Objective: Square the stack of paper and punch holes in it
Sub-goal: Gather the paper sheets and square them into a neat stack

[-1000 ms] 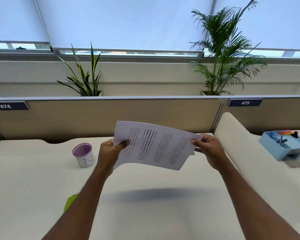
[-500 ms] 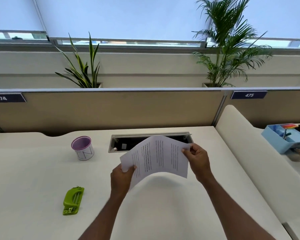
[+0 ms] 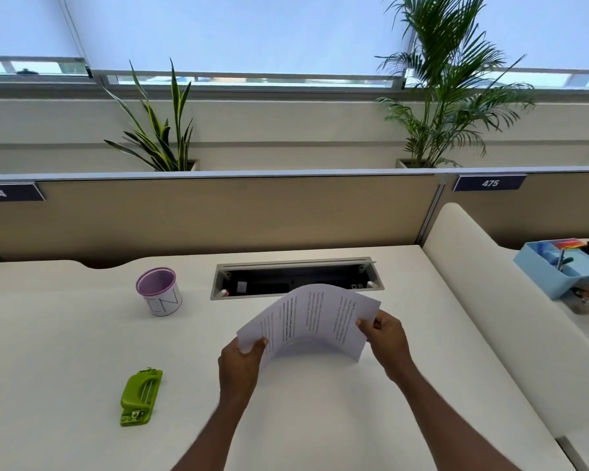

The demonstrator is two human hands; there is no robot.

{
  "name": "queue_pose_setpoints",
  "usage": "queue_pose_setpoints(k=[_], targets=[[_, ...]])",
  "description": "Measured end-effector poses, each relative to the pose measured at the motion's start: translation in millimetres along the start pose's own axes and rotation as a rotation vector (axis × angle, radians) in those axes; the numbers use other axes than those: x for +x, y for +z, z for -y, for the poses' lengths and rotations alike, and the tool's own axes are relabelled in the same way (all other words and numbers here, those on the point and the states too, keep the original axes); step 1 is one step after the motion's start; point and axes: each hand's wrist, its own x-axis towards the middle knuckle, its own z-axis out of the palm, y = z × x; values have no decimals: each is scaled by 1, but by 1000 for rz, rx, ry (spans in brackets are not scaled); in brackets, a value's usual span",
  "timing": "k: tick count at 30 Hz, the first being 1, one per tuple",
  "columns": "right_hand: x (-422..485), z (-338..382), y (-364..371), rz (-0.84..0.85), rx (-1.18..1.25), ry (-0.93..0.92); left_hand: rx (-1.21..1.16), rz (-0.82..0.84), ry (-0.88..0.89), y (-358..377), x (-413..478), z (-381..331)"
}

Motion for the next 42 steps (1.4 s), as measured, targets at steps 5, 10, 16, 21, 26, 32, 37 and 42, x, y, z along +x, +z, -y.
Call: queue_pose_setpoints(k=[5, 10, 16, 21, 26, 32, 37, 42], targets=[[16, 21, -15, -36, -105, -98, -58, 59, 41, -15, 15, -26], [42, 74, -32, -6, -285, -280, 80, 58, 221, -38, 41, -72], [46, 141, -25, 142, -508, -475, 452, 285, 381, -25, 42, -113], [39, 170, -8, 273, -629, -536, 443, 346, 448, 2, 27, -134], [40, 175, -10, 299, -638, -551, 275, 356, 420, 5, 20, -143], [53, 157, -48, 235, -575, -376, 62, 298, 340, -19, 28, -140], [52, 143, -51, 224, -148, -266, -93, 230, 244, -22, 29, -136], [36, 119, -20, 318, 170, -187, -202, 246, 155, -13, 26, -122]])
